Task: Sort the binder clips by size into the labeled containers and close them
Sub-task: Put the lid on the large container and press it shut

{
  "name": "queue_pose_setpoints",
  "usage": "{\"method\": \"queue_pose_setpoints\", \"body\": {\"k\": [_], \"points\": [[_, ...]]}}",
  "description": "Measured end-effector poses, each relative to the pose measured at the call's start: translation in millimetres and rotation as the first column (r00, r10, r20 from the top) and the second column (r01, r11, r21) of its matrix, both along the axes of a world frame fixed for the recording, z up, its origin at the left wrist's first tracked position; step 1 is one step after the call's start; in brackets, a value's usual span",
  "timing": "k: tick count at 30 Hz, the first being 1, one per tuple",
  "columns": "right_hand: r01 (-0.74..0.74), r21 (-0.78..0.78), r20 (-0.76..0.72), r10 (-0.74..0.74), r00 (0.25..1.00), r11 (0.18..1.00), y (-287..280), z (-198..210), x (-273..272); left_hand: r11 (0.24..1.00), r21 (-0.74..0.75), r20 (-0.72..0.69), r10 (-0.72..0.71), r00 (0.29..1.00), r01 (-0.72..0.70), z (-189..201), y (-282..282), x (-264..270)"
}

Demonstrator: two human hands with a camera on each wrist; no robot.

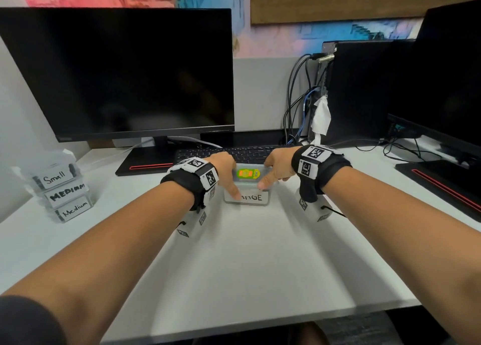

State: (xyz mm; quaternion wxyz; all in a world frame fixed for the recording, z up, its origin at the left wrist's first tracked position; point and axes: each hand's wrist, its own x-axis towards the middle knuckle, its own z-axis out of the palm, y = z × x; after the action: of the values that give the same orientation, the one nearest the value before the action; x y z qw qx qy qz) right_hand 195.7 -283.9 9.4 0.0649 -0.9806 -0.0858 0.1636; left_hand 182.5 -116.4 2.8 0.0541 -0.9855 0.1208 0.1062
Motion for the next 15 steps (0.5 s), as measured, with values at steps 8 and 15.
{"method": "queue_pose_setpoints", "body": {"k": [8, 15], "points": [[0.019, 0.026, -0.013, -0.019, 1.0, 0.999, 5, 6, 1, 0.948, -0.29, 0.064, 0.16, 0.985, -0.135, -7, 18, -1], [0.087, 0.116, 0.083, -0.097, 0.992, 0.989, 5, -5, 4, 0.88, -0.372, 0.0, 0.319, 0.948, -0.296, -15, 21, 3]]}}
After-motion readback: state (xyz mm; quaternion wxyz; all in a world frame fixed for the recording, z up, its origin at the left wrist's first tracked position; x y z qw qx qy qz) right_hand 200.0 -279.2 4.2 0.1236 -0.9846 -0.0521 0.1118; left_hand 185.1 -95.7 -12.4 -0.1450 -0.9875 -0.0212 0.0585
